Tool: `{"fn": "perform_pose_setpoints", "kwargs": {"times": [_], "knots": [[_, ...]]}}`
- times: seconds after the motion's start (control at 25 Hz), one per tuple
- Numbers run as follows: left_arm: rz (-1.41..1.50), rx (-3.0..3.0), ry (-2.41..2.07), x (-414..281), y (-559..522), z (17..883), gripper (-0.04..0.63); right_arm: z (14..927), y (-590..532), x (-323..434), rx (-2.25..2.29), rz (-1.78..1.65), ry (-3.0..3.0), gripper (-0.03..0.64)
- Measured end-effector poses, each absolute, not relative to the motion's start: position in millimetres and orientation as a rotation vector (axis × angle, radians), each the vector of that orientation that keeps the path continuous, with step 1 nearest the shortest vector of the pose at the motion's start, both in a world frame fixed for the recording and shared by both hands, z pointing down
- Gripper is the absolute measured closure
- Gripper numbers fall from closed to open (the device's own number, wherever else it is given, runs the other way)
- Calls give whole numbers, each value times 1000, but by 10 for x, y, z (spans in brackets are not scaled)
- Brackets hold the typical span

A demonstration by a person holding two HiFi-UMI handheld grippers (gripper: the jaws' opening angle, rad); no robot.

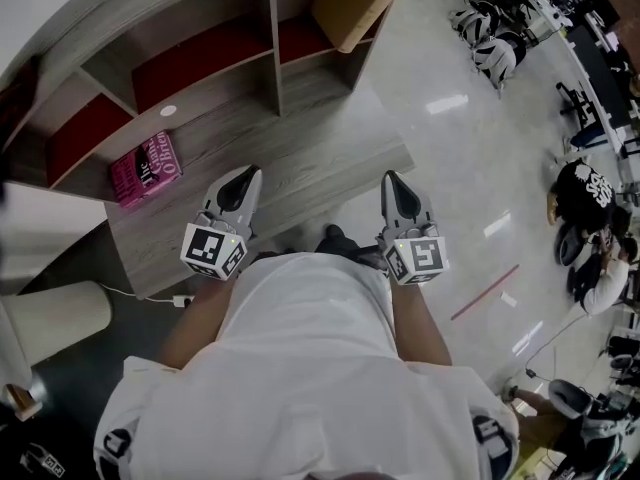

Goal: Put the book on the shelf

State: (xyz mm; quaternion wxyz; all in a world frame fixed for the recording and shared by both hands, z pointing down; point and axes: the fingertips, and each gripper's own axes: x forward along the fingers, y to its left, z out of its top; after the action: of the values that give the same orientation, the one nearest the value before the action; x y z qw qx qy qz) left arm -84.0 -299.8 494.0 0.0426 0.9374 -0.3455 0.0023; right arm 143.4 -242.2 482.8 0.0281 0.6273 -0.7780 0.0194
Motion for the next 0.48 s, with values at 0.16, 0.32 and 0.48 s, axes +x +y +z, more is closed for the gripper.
{"fn": "perform_pose_setpoints", "kwargs": {"times": [0.16, 0.32, 0.48], "knots": [[8, 2847, -1059, -853, -3025, 4984, 571, 4805, -2482, 1467, 1922, 38, -2401, 603], [1, 2836, -1051, -812, -3047, 4996, 571, 4799, -2509, 1547, 1937, 38, -2387, 601], [5, 2837, -1038, -781, -3057, 5007, 571, 4829, -2499, 1579, 1945, 53, -2381, 603]]}}
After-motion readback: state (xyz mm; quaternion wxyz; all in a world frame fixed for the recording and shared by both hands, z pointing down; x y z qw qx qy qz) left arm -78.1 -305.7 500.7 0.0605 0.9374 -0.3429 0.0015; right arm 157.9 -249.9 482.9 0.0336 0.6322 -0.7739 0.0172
